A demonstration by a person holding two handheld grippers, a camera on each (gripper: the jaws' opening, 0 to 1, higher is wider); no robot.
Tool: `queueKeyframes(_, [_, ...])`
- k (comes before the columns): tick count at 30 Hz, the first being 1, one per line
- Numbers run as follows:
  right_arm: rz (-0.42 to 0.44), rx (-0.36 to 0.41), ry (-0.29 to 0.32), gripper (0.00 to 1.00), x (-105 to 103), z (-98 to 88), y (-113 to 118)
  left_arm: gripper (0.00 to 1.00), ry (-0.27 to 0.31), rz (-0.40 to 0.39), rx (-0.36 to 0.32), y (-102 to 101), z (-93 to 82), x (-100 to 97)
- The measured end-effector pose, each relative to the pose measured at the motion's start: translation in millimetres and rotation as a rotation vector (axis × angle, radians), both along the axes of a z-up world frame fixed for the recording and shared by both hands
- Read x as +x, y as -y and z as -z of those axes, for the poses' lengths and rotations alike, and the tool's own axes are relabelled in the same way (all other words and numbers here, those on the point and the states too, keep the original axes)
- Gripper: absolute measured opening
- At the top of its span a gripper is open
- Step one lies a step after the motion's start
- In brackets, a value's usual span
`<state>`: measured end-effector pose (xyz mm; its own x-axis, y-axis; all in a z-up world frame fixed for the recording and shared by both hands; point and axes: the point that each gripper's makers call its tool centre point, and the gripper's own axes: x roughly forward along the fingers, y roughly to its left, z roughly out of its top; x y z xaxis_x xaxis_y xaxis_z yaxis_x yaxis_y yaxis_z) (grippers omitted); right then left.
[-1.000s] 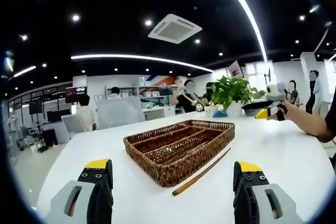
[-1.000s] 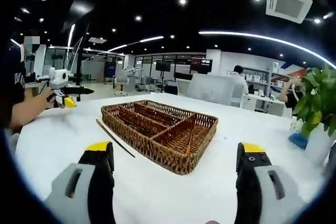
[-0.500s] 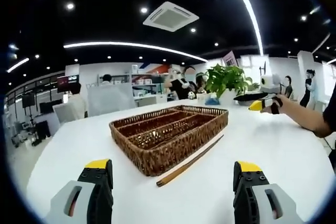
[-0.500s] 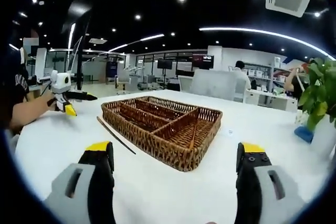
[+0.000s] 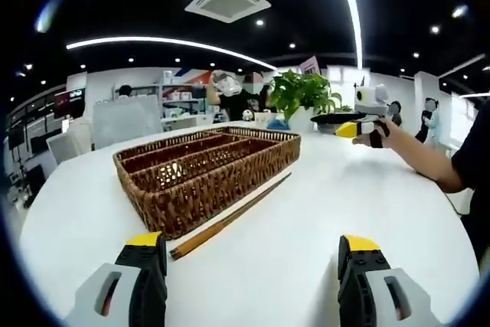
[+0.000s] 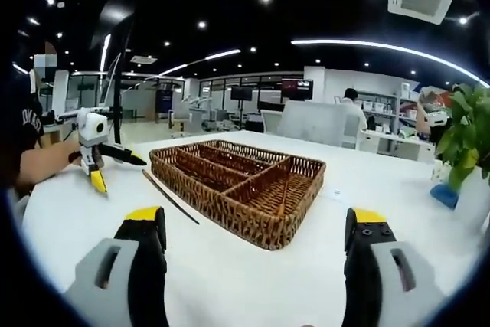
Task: Arrange the knives, forks, and spoons in their matching storage slots by inserting each utensil handle-first until every utensil is classified and aligned in the correct compartment
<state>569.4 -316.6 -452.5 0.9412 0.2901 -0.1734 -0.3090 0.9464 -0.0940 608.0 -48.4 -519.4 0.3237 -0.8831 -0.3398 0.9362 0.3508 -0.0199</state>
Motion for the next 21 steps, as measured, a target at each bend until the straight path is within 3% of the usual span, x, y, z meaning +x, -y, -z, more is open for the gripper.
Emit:
queueKeyframes(6, [-0.005, -0.004, 0.002, 1.0, 0, -0.5, -1, 0.85, -0.014, 0.025, 0.027, -2, 4.0, -6.8])
queueKeyframes(10, [-0.003, -0.003, -0.001, 1.0, 0, 0.3, 0, 0.65, 0.018, 0.075, 0.044, -1, 3.3, -15.5])
queueKeyframes(18, [-0.004, -0.004, 0.001, 1.0, 0, -0.2, -1, 0.59, 0.049, 0.06, 0.068, -1, 6.9, -8.9])
queueKeyframes(19, [-0.004, -0.005, 0.0, 1.0, 0, 0.0, -1, 0.55, 0.043, 0.061, 0.068, -1, 6.3, -9.5])
queueKeyframes(21, [-0.004, -0.006, -0.002, 1.0, 0, 1.0, -1, 0.39, -0.004, 0.113, 0.037, 2, 1.5, -22.0])
